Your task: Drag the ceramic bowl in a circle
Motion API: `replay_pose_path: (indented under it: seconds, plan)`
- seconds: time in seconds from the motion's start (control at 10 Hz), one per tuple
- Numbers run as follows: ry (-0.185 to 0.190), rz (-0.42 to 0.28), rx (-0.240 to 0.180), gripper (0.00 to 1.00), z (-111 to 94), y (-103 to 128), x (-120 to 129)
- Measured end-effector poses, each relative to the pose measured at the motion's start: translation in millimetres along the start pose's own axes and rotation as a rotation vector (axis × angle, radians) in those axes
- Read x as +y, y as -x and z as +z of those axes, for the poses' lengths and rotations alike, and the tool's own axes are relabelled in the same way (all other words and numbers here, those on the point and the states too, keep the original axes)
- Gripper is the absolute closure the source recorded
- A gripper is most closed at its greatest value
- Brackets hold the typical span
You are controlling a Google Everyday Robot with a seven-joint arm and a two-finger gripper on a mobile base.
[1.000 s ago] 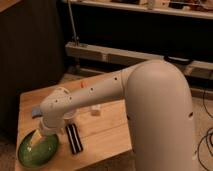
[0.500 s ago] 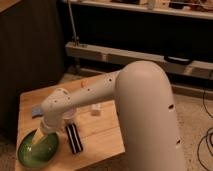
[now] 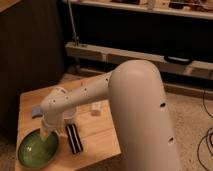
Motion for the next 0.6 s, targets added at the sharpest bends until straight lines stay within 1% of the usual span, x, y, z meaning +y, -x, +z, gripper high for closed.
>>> replay_pose_path:
  seconds: [0.2, 0.3, 0.4, 0.5, 0.6]
  plan:
    - [0.019, 0.001, 0.002, 0.43, 5, 3, -3]
    - [0.012, -0.004, 0.002, 0.43, 7, 4, -4]
    - [-0.009, -0.005, 0.003, 0.43, 10, 5, -4]
    - [-0.019, -0.007, 0.005, 0.43, 13, 5, -3]
    - [-0.029, -0.003, 0.007, 0.43, 17, 6, -8]
